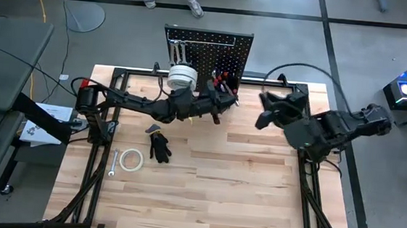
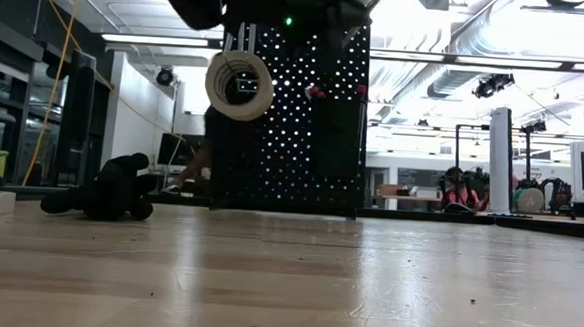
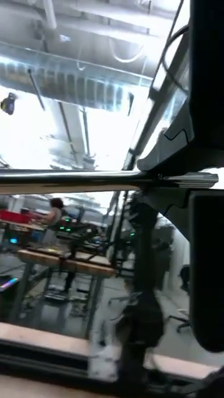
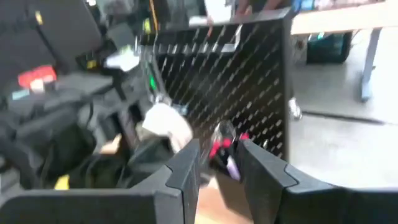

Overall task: Hang tools onto peg board
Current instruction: Put the magnetic telescoping into the black bin on the peg board

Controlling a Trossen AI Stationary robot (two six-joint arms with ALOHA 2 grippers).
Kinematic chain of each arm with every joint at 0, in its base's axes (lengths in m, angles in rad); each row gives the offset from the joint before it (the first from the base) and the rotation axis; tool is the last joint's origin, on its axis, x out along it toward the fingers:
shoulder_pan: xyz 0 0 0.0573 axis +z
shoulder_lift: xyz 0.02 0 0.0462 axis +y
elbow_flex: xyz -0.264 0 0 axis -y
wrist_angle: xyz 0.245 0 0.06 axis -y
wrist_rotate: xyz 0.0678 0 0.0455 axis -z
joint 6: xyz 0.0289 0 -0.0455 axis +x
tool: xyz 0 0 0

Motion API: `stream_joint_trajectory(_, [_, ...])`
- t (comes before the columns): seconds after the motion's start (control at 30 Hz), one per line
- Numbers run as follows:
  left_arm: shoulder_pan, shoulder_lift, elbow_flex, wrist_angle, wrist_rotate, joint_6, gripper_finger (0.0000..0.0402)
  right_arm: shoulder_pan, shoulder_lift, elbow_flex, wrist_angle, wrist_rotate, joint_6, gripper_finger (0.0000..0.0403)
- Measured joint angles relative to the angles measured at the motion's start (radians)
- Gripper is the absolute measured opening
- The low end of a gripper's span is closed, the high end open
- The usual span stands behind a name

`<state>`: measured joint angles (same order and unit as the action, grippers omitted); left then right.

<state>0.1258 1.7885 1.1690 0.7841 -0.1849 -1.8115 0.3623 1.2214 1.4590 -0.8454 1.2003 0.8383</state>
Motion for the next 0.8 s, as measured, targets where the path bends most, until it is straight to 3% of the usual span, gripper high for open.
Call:
stream_joint_trajectory(0.1, [0.024,0.0,-0.018,-0.008,-0.004,-0.005,0.001,-0.054,0.04,0.0,0.013,-0.103,0.0,0.0103])
stream_joint_trajectory(0.23, [0.041,0.005,-0.022,-0.002,-0.004,-0.019,0.001,-0.097,0.081,0.0,0.044,-0.154,-0.009,0.0103])
stream_joint_trajectory(0.57, [0.038,0.031,-0.022,-0.003,-0.034,-0.079,0.0018,-0.129,0.098,-0.001,0.224,-0.166,-0.158,0.0103])
stream_joint_trajectory(0.8, [0.032,0.157,-0.02,0.186,-0.105,-0.225,0.0019,-0.129,0.095,-0.001,0.285,-0.159,-0.189,0.0103])
